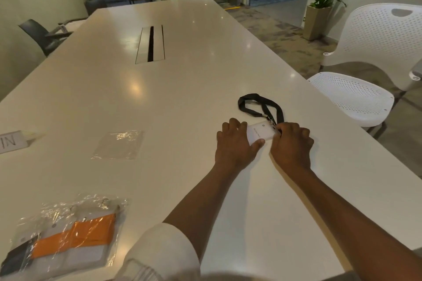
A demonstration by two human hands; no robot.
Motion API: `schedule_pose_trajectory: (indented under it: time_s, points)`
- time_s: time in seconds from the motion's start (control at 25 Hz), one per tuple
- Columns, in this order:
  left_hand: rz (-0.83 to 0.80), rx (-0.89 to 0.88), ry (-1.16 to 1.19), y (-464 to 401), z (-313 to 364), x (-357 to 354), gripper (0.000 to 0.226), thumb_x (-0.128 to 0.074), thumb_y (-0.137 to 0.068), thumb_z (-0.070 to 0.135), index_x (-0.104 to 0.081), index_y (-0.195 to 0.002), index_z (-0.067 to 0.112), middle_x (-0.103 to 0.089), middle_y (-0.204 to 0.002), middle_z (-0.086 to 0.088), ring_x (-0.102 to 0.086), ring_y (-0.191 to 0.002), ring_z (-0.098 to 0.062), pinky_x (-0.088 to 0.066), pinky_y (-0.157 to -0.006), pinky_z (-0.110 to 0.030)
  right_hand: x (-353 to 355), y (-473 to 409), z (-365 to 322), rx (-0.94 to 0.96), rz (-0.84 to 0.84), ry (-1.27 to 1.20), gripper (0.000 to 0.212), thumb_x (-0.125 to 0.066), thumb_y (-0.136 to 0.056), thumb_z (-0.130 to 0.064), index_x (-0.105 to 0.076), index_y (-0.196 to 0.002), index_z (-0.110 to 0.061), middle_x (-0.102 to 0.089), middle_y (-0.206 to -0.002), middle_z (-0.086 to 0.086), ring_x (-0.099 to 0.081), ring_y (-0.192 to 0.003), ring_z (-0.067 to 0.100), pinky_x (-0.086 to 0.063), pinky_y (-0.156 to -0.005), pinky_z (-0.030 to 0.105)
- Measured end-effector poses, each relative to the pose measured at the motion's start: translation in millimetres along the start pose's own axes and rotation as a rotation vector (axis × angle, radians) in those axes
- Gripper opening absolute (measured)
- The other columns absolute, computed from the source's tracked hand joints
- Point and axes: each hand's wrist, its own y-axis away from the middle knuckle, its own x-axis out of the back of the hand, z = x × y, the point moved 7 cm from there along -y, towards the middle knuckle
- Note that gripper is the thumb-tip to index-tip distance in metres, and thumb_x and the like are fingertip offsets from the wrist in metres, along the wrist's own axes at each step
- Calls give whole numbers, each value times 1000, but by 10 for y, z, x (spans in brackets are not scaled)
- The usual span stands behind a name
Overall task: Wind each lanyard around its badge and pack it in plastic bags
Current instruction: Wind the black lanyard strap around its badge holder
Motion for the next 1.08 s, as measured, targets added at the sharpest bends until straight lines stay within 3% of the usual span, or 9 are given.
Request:
schedule_pose_trajectory:
  time_s: [0.2, 0.36, 0.48, 0.6, 0.68, 0.8, 0.84, 0.92, 1.08]
  points:
    - [8, 111, 296, -49, -148, 48, 56, -72, -69, 58, -47, -103, 21, -50, -95, 4, -51, -86, -19, -48, -72, -36, 19, 15, -18, 27, 9, -41, 18, -61, -91, -23, -59, -107, -17, -60, -109, 9, -50, -102, 28, -41, -82, 39]
    - [-13, 128, 635, 49, -364, 218, 34, -71, -75, 41, -49, -92, 21, -53, -78, 10, -52, -66, -9, -45, -58, -27, 51, 20, 3, 4, 42, -86, 4, -60, -90, -23, -59, -91, -20, -61, -99, 5, -41, -88, 18, -32, -74, 31]
    - [-5, 123, 849, 128, -533, 467, 25, -75, -76, 30, -55, -86, 19, -58, -79, 6, -52, -64, 0, -41, -55, -15, 49, 14, 23, -15, 46, -164, 6, -62, -88, -20, -57, -91, -20, -62, -99, 4, -37, -88, 16, -32, -75, 31]
    - [16, 182, 1044, 163, -696, 741, 24, -79, -80, 21, -62, -91, 10, -66, -85, -9, -61, -73, -16, -49, -61, -32, 84, 38, -156, 20, 41, -371, 26, -70, -84, -18, -56, -106, -19, -63, -109, 5, -44, -97, 20, -35, -81, 32]
    - [53, 226, 1152, 172, -788, 934, 24, -80, -79, 23, -66, -93, 10, -69, -85, -8, -62, -72, -20, -51, -59, -33, 122, 70, -456, 114, 16, -523, 42, -74, -83, -19, -55, -119, -16, -60, -120, 4, -48, -110, 23, -40, -89, 34]
    - [114, 225, 1237, 128, -865, 1267, 31, -79, -74, 31, -73, -95, 10, -73, -87, -7, -62, -65, -16, -50, -55, -29, 283, 56, -985, 206, -7, -731, 53, -74, -85, -23, -49, -132, -22, -52, -123, -7, -49, -109, -1, -41, -91, 14]
    - [129, 208, 1265, 108, -866, 1390, 30, -78, -75, 32, -74, -95, 11, -75, -89, -7, -60, -63, -15, -49, -55, -28, 343, 22, -1147, 186, -35, -802, 53, -72, -87, -25, -47, -134, -26, -50, -121, -9, -50, -103, -6, -42, -83, 9]
    - [153, 159, 1321, 74, -853, 1651, 25, -78, -79, 33, -75, -95, 14, -76, -93, -5, -57, -61, -15, -49, -56, -28, 475, -30, -1450, 163, -66, -912, 47, -65, -92, -28, -46, -134, -29, -53, -118, -6, -53, -101, 2, -41, -80, 11]
    - [261, 52, 1387, 34, -807, 2195, 26, -74, -79, 36, -71, -102, 24, -75, -98, 2, -63, -73, -17, -54, -58, -26, 953, -12, -1957, 302, 102, -1077, 22, -52, -100, -25, -56, -121, -18, -69, -98, -23, -62, -96, 2, -43, -75, 2]
